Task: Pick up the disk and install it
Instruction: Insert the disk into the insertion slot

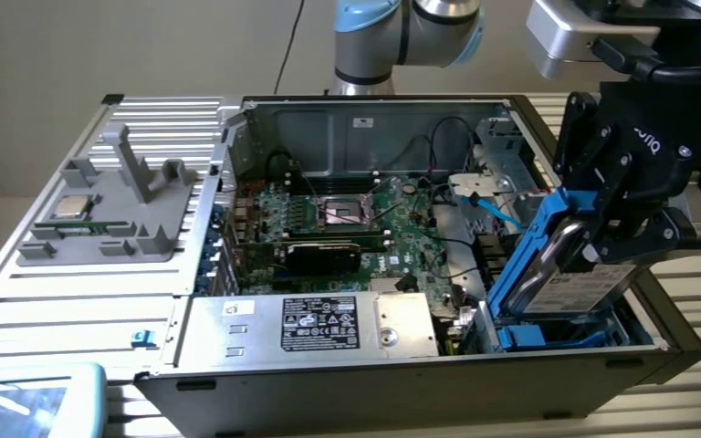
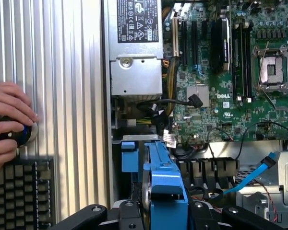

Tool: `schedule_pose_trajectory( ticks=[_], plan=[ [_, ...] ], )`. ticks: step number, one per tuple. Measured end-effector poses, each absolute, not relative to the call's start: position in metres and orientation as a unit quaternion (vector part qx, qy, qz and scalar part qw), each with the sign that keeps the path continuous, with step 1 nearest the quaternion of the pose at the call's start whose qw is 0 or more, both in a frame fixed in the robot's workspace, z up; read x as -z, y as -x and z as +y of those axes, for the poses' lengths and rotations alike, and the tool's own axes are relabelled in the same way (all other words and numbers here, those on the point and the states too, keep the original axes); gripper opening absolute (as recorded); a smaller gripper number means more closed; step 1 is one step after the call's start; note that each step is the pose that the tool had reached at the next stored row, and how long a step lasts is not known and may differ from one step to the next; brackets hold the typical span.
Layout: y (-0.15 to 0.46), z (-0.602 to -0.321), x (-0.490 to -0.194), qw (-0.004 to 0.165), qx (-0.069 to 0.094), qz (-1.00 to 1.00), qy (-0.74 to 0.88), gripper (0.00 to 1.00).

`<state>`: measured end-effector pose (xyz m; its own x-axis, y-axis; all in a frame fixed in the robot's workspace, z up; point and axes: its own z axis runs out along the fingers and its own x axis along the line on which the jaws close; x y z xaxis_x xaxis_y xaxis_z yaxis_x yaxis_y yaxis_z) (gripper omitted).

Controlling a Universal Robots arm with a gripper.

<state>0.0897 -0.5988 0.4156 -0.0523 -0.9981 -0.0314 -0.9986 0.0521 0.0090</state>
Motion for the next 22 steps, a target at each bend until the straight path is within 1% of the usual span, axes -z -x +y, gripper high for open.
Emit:
schedule_pose_trajectory(
  ticks=[22],
  plan=[
    [-0.0896, -0.5993, -0.4156, 0.009, -0.015, 0.721, 0.692, 0.37]
  ],
)
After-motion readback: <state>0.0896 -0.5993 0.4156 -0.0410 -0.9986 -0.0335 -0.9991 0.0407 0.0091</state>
